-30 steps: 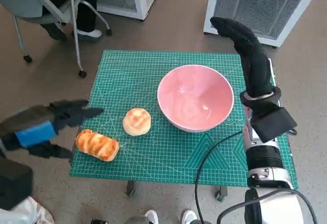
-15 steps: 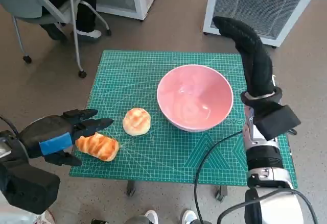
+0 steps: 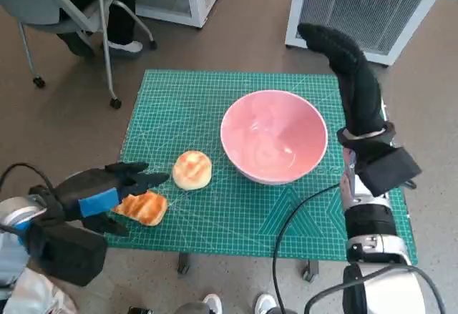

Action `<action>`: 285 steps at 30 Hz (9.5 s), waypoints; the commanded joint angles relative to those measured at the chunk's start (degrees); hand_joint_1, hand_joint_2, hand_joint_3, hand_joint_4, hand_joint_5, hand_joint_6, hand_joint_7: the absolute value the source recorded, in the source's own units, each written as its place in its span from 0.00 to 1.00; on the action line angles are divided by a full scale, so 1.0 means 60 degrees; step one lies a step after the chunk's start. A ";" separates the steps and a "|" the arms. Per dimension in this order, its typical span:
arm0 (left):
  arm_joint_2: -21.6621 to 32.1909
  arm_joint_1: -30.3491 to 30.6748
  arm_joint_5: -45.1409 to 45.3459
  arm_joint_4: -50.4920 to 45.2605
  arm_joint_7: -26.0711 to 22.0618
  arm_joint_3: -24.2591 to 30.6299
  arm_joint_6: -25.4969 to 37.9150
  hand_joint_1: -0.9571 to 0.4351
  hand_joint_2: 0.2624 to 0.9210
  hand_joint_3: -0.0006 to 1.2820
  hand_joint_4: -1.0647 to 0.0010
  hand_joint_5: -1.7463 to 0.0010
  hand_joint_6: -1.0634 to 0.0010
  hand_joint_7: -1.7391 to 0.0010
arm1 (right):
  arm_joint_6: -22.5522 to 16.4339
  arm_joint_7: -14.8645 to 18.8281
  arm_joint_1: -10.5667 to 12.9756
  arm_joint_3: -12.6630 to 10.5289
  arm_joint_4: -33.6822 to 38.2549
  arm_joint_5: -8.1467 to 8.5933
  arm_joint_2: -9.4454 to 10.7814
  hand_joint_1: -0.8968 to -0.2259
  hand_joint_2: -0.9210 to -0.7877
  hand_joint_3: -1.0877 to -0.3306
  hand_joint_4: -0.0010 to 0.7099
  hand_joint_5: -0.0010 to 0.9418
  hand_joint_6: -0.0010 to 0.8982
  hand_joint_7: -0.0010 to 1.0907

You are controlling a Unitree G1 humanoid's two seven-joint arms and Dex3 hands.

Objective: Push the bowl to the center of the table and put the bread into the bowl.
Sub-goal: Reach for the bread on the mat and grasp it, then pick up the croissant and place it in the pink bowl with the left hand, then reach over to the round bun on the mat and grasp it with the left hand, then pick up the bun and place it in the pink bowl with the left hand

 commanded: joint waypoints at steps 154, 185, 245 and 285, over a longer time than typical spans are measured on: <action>-0.2803 -0.6599 0.0272 0.3069 0.0514 -0.1652 -0.0336 0.49 0.80 0.00 0.95 0.99 0.81 0.96 | 0.0507 0.0163 0.1385 -0.0411 -0.1697 0.0632 -0.0332 0.34 0.00 0.40 0.39 0.00 0.00 0.55; -0.2285 -0.5149 0.0780 0.2406 -0.0628 -0.2223 0.1416 0.51 0.74 0.00 0.88 1.00 0.78 0.99 | 0.0596 0.0515 0.1107 -0.0349 -0.1368 0.0856 -0.0282 0.34 0.00 0.40 0.39 0.00 0.00 0.55; -0.3212 -0.6126 0.0864 0.5932 0.1117 -0.2465 0.0343 0.69 1.00 0.06 0.35 0.33 0.44 0.32 | 0.0615 0.0492 0.1374 -0.0453 -0.1731 0.0717 -0.0355 0.36 0.00 0.39 0.39 0.00 0.00 0.55; -0.5881 -0.9684 0.1102 0.8278 0.3742 -0.2458 -0.0647 0.69 1.00 0.05 0.40 0.27 0.36 0.39 | 0.0660 0.0275 0.1248 -0.0360 -0.1602 0.0613 -0.0193 0.38 0.00 0.39 0.39 0.00 0.00 0.55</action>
